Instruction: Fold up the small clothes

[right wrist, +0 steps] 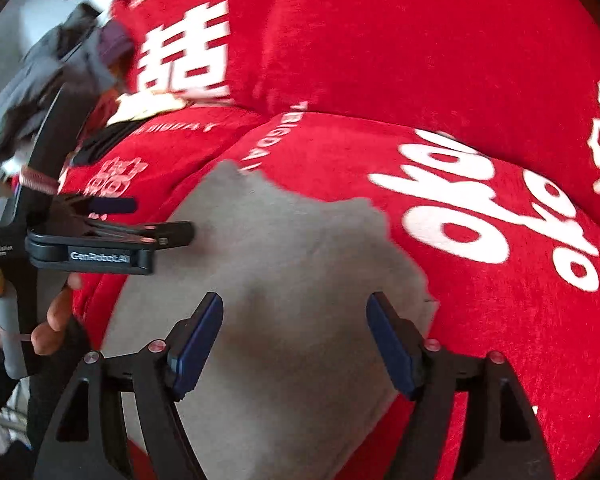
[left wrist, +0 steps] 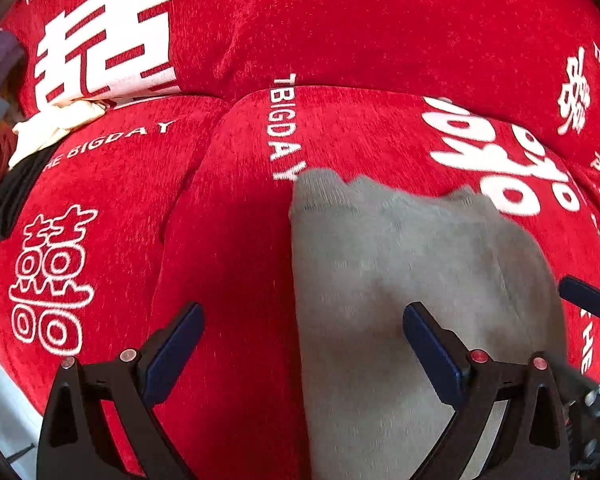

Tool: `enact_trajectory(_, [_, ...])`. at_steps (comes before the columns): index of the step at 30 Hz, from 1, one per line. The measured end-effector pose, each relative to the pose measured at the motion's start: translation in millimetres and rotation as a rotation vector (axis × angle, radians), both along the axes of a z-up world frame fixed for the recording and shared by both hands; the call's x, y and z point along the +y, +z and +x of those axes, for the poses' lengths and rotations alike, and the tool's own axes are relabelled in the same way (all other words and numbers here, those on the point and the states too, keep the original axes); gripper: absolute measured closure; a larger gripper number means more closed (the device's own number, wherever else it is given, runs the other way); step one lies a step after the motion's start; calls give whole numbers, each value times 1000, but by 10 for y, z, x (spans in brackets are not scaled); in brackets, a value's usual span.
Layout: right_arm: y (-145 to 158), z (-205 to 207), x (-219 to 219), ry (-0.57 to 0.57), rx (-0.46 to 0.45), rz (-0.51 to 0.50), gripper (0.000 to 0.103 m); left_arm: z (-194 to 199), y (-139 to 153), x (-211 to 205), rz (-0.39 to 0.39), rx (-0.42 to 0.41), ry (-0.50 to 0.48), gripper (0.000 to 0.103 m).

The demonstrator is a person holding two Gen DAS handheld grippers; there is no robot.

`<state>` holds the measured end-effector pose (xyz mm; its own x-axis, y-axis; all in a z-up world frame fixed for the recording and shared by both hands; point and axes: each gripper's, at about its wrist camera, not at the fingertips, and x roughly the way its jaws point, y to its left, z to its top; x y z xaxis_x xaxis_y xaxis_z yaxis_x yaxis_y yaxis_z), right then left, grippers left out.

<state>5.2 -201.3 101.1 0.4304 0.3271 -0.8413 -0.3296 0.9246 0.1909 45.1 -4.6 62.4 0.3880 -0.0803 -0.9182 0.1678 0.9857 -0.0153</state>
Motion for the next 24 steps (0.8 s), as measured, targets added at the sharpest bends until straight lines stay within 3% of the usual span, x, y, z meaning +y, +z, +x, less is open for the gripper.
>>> enact_trajectory(4, [-184, -97, 175, 37, 24, -65, 26, -187, -54, 3, 30, -8, -5, 2])
enact_trajectory(6, [-227, -238, 210, 56, -22, -121, 26, -276, -54, 33, 22, -15, 0, 2])
enact_trajectory(15, [-175, -782, -118, 36, -42, -148, 24, -686, 48, 158, 48, -57, -28, 2])
enact_trajectory(19, [-20, -1023, -189, 9, -72, -167, 24, -975, 219, 242, 4, -95, -48, 2])
enact_trajectory(24, [239, -1261, 76, 89, -169, -128, 24, -1251, 244, 231, -37, -96, -82, 2])
